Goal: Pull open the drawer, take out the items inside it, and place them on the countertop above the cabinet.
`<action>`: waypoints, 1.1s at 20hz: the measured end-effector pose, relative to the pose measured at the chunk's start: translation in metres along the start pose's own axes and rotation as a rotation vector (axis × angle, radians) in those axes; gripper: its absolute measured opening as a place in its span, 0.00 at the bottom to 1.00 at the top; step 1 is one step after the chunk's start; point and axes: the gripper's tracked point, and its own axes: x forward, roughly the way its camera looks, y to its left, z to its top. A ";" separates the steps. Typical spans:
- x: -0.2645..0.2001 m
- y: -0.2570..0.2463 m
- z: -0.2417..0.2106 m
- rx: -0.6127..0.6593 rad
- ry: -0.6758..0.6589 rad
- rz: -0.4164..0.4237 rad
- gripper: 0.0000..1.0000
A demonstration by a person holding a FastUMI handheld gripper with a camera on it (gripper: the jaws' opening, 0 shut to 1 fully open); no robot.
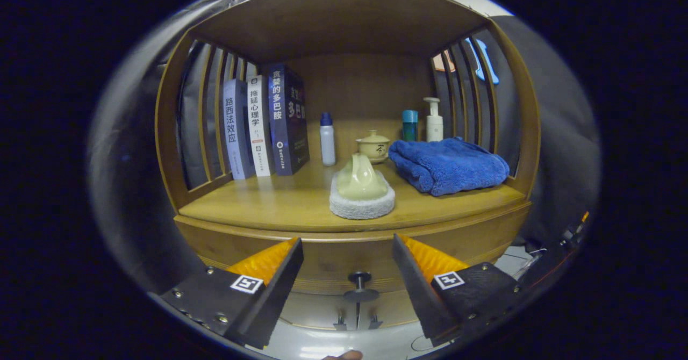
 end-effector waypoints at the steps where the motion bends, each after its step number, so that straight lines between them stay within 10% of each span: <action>1: -0.005 -0.001 0.001 0.002 0.000 0.000 1.00; 22: -0.207 -0.068 0.048 -0.019 -0.211 -0.081 1.00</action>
